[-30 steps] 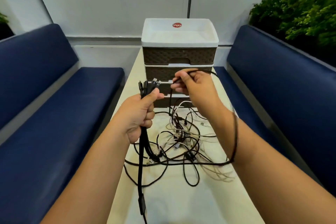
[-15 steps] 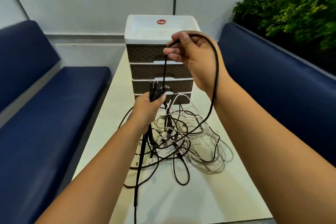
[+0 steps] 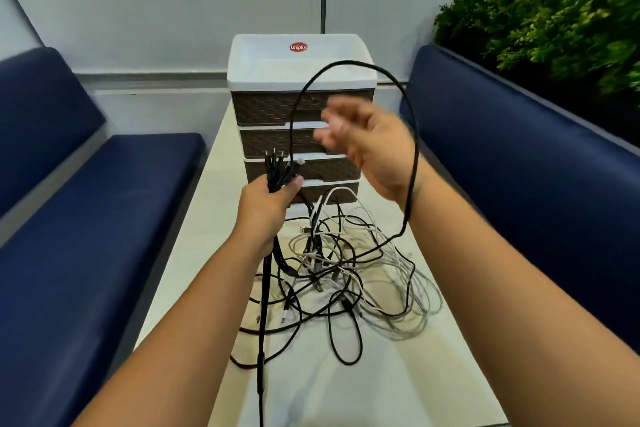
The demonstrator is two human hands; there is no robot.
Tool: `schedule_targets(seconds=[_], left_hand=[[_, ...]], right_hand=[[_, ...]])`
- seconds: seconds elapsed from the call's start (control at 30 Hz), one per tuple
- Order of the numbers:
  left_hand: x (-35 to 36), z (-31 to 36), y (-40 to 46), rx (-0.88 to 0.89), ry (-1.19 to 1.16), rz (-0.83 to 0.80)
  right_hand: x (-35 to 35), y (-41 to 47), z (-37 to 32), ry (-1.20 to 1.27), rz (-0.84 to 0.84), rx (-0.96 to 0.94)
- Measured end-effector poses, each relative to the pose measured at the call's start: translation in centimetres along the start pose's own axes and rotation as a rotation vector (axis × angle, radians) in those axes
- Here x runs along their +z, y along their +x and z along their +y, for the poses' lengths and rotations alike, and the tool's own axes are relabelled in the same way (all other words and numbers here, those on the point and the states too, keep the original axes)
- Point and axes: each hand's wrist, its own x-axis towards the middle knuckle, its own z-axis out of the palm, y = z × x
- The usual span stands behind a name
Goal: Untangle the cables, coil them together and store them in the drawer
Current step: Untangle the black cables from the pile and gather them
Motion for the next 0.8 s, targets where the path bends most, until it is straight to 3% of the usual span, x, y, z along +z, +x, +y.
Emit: schedule_targets(seconds=[0.1,0.17,0.27,0.53,0.8], left_hand=[[0.2,1.2,0.4,0.02,-0.035,-0.006],[0.3,1.9,0.5,0.013,-0.031,-0.027],[0.4,2.2,0.2,0.007,-0.045,-0.026],[-1.1,3.6,-0.5,0.021,-0.163,0.107],[-1.5,4.4,-1.3,0.131,-0.184,0.127]], right_hand=[[0.1,-1.1,5.3,-0.507,-0.074,0.194],[1.0,-1.4,8.0,-0.661,-0.021,0.201],[2.0,-1.3,9.2,-0.618,0.106,0.178],[1.0,-0.3,12.3,-0.624,0.065,0.375],[1.6,-0.1,13.3,-0.339,0.136,0.372]])
